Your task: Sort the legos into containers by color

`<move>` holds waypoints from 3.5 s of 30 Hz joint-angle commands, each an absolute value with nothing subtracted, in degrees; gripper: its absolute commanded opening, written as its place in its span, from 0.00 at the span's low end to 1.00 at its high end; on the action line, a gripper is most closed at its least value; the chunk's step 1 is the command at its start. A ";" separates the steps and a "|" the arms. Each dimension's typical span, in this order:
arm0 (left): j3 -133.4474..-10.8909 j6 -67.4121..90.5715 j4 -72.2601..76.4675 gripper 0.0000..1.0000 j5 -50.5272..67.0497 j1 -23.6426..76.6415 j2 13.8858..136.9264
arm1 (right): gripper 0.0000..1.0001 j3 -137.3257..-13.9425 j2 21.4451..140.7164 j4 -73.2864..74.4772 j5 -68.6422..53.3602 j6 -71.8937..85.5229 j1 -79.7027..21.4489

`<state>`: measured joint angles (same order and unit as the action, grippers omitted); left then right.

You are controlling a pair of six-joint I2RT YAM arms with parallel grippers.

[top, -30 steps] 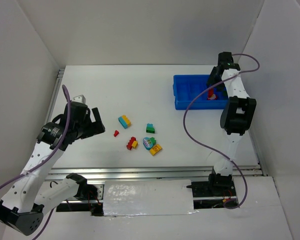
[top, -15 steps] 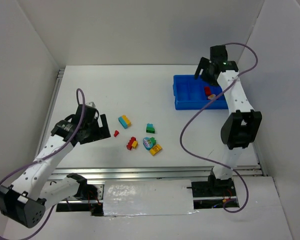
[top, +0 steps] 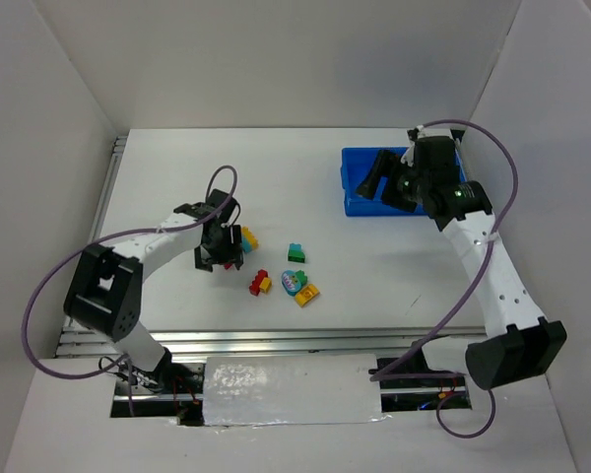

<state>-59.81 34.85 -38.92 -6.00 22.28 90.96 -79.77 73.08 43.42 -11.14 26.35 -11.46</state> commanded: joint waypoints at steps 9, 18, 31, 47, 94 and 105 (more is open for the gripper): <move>-66.18 31.64 -34.46 0.65 -10.37 22.59 103.44 | 0.83 -76.20 61.35 47.28 -10.72 24.96 -12.22; -65.49 31.55 -33.22 0.35 -10.28 22.59 104.68 | 0.83 -78.57 60.38 49.13 -11.16 24.70 -12.22; -66.09 31.38 -35.87 0.00 -2.68 22.68 87.75 | 0.84 -73.32 60.64 44.67 -19.84 23.90 -12.04; -65.02 14.95 -20.73 0.00 26.64 36.10 62.14 | 0.74 -74.79 65.91 37.97 -23.48 52.20 -27.59; -76.90 4.04 -27.42 0.00 17.76 46.05 70.84 | 0.55 -78.14 75.23 50.71 -26.45 39.73 -43.15; -75.15 6.68 -23.12 0.00 16.88 46.05 69.35 | 0.41 -73.83 72.60 43.69 -31.72 44.47 -42.98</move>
<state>-72.97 6.20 -35.09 19.40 46.61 71.02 -75.20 74.11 42.76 -25.61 43.68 -41.82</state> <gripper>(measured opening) 0.363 0.424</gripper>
